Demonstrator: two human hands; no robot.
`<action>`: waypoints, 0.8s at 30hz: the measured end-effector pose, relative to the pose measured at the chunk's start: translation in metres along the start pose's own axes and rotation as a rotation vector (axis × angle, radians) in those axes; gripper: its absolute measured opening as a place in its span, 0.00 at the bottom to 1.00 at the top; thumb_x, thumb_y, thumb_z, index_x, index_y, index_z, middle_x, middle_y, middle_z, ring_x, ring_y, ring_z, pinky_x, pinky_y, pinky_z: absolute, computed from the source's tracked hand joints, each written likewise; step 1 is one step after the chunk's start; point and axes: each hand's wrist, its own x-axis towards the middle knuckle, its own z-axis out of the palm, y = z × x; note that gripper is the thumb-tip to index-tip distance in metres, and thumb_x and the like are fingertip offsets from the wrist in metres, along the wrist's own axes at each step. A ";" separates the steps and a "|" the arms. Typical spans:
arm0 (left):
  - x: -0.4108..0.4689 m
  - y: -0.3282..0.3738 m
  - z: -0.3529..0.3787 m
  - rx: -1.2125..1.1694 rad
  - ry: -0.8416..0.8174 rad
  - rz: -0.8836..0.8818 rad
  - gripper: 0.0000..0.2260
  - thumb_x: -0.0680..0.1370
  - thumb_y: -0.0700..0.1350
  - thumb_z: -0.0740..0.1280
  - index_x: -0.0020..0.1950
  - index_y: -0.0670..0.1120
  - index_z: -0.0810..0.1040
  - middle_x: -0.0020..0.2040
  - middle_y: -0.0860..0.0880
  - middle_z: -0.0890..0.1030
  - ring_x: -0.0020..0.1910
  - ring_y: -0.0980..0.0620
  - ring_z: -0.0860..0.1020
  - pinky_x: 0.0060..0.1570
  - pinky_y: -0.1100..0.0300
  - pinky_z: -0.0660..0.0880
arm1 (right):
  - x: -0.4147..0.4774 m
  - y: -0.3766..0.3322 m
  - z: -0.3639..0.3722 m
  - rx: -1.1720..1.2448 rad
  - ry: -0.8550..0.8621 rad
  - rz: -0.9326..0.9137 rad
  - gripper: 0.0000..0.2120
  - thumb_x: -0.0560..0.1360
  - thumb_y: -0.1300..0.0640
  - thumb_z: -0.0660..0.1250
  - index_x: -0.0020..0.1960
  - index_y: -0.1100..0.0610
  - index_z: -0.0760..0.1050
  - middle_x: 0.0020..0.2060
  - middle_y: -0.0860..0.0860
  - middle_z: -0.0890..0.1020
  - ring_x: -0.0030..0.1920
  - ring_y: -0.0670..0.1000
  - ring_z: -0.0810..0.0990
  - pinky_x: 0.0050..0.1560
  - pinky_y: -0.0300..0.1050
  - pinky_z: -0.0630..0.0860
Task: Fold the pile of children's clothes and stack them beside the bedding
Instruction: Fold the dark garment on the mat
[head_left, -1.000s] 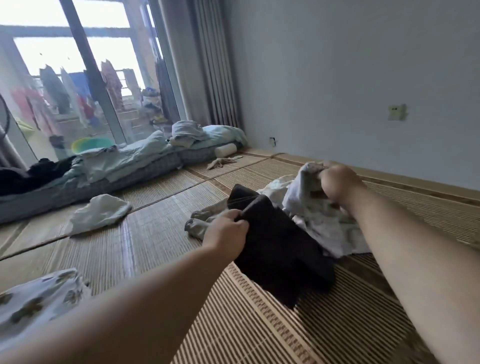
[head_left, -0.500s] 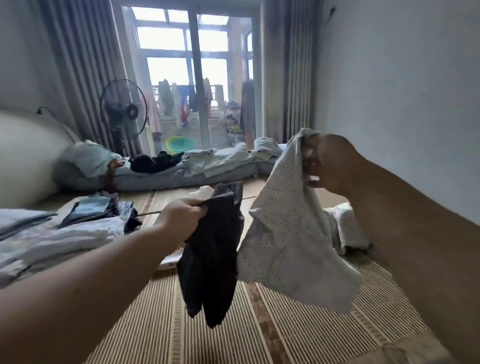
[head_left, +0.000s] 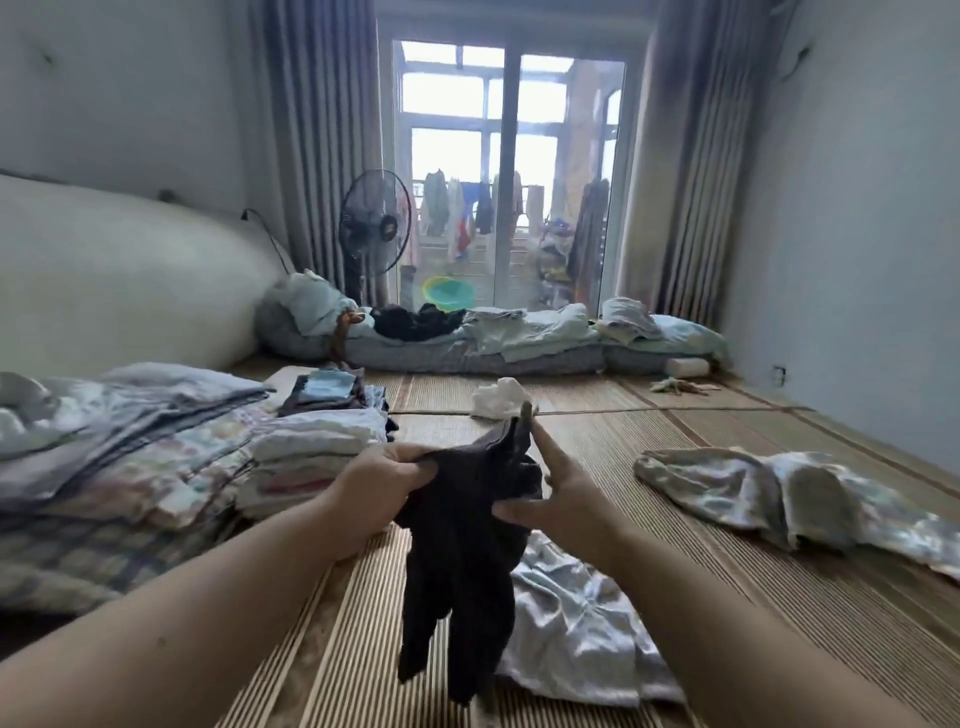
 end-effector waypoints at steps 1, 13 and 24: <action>-0.001 0.003 -0.004 0.000 -0.015 0.009 0.13 0.79 0.33 0.60 0.49 0.41 0.84 0.40 0.43 0.84 0.34 0.50 0.82 0.29 0.62 0.75 | 0.004 -0.011 0.001 0.004 0.024 -0.024 0.49 0.64 0.61 0.79 0.75 0.39 0.56 0.56 0.38 0.75 0.51 0.32 0.77 0.43 0.19 0.68; -0.004 0.029 -0.031 0.069 0.128 0.001 0.11 0.79 0.38 0.64 0.41 0.44 0.84 0.37 0.47 0.84 0.37 0.50 0.81 0.37 0.61 0.74 | 0.022 -0.091 -0.042 0.015 0.164 -0.026 0.06 0.75 0.61 0.68 0.44 0.63 0.82 0.36 0.54 0.79 0.38 0.50 0.75 0.42 0.42 0.71; -0.009 0.056 -0.004 -0.066 0.144 0.004 0.13 0.81 0.52 0.61 0.51 0.48 0.82 0.41 0.52 0.83 0.41 0.52 0.79 0.45 0.57 0.71 | 0.029 -0.119 -0.072 0.185 0.194 0.075 0.06 0.79 0.55 0.63 0.46 0.53 0.78 0.33 0.46 0.83 0.32 0.50 0.84 0.32 0.41 0.77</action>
